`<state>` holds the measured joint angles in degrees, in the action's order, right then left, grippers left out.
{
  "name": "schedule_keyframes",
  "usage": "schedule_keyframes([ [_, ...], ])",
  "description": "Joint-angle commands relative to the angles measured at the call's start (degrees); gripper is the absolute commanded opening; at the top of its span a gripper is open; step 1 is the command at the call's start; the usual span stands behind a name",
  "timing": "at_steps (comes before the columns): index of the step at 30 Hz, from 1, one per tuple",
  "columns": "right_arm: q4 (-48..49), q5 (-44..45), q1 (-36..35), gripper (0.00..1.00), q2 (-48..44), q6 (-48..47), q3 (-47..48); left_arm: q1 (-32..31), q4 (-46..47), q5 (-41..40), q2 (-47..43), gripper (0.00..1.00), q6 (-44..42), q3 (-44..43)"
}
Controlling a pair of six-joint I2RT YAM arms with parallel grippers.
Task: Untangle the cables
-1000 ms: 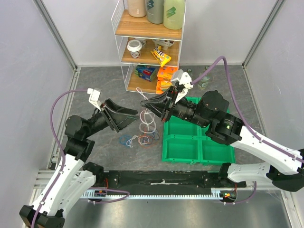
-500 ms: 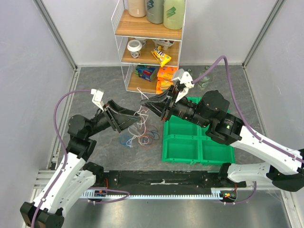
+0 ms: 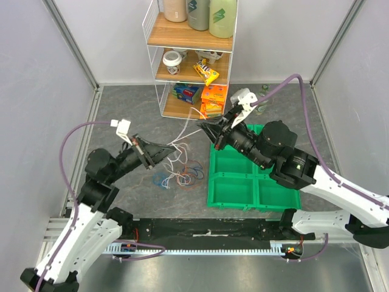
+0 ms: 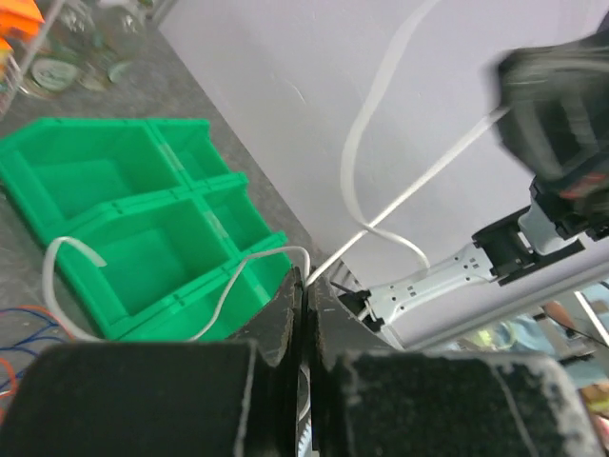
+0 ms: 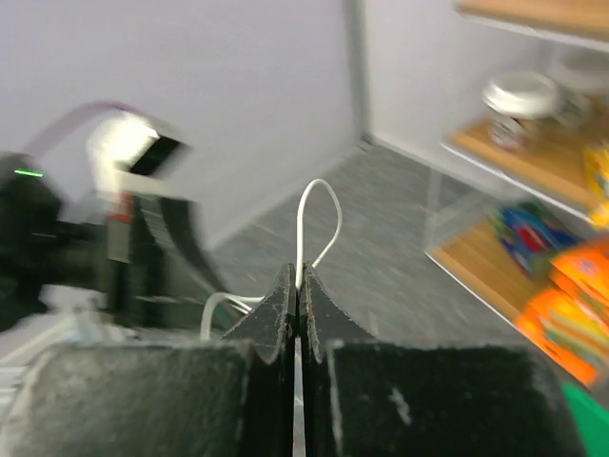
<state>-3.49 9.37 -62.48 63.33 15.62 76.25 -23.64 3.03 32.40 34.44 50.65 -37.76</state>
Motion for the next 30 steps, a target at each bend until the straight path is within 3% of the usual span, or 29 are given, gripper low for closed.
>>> schedule_keyframes([
  [1,-3.98,25.85,0.08,0.0,-8.46,-4.62,-2.41,-0.01,-19.62,-16.82,-8.31,0.02,-9.95,-1.01],
  [5,-6.0,28.69,0.08,0.0,-12.96,-6.47,-3.83,0.0,-22.71,-19.48,-12.28,0.02,-10.93,1.45],
  [11,-6.89,22.9,0.16,0.0,-13.76,-4.2,-4.97,0.08,-16.84,-10.54,-8.78,0.02,-10.75,1.72],
  [15,-4.87,17.28,0.08,0.0,-12.62,-1.74,-4.44,0.0,-13.76,-6.22,-5.26,0.13,-10.66,0.67],
  [24,-1.79,10.06,0.08,0.0,-11.65,1.26,-0.93,0.0,-10.5,-1.47,-2.27,0.05,-9.96,1.55],
  [26,-1.61,9.8,0.08,0.0,-11.56,1.43,-0.14,0.0,-10.5,-1.38,-2.09,0.19,-9.7,1.72],
  [27,-1.52,9.45,0.16,0.0,-11.48,1.52,0.04,0.08,-10.5,-1.46,-2.09,0.37,-9.44,2.07],
  [28,-1.61,8.92,0.08,0.0,-11.21,1.7,0.65,0.0,-10.41,-1.64,-2.18,0.47,-9.43,2.16],
  [30,-1.7,8.13,0.08,0.0,-11.12,1.78,1.27,0.0,-10.15,-1.55,-2.18,0.45,-9.43,2.43],
])
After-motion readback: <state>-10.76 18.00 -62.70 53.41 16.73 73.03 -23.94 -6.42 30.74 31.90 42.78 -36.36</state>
